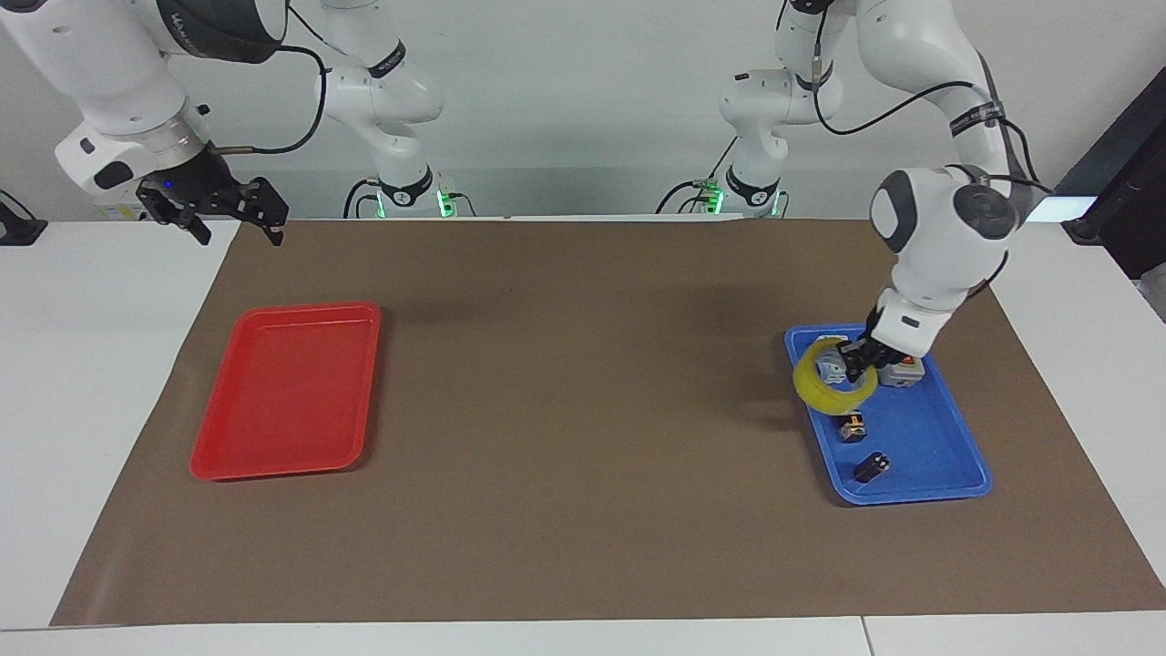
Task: Place and move tape with both arms
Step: 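Grasp the yellow tape roll with the left gripper and carry it out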
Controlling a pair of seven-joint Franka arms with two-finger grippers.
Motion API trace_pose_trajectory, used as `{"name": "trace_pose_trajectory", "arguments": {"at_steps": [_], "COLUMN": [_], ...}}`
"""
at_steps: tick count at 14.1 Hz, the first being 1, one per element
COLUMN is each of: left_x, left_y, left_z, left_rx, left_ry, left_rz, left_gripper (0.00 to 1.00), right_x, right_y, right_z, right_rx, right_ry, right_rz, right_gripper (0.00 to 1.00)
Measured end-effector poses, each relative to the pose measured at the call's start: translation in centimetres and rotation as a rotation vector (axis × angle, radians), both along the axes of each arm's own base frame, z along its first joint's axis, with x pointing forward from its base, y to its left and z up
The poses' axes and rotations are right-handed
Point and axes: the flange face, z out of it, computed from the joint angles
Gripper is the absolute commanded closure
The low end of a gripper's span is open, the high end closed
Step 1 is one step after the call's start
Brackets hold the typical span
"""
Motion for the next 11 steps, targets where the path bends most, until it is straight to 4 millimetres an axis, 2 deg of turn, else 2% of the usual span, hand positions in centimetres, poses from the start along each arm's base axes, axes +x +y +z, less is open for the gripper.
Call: {"name": "trace_pose_trajectory", "arguments": {"at_steps": [2, 5, 7, 9, 11], "left_x": [-1.5, -4.7, -6.6, -7.9, -8.5], "left_y": [-7.2, -16.4, -20.4, -23.5, -26.8], "left_z": [-1.0, -2.0, -2.0, -2.3, -3.9], "left_rx": [0.005, 0.001, -0.006, -0.016, -0.003], "left_ry": [-0.035, -0.057, -0.070, -0.090, -0.096], "left_rz": [0.039, 0.091, 0.114, 0.127, 0.129], "left_gripper": [1.00, 1.00, 1.00, 1.00, 1.00], "right_x": [0.0, 0.0, 0.0, 0.0, 0.0], "right_y": [0.0, 0.0, 0.0, 0.0, 0.0], "right_z": [0.0, 0.0, 0.0, 0.0, 0.0], "right_rx": [0.000, 0.000, 0.000, 0.000, 0.000], "right_ry": [0.000, 0.000, 0.000, 0.000, 0.000], "right_rz": [0.000, 0.000, 0.000, 0.000, 0.000], "right_gripper": [0.00, 0.00, 0.00, 0.00, 0.00]}}
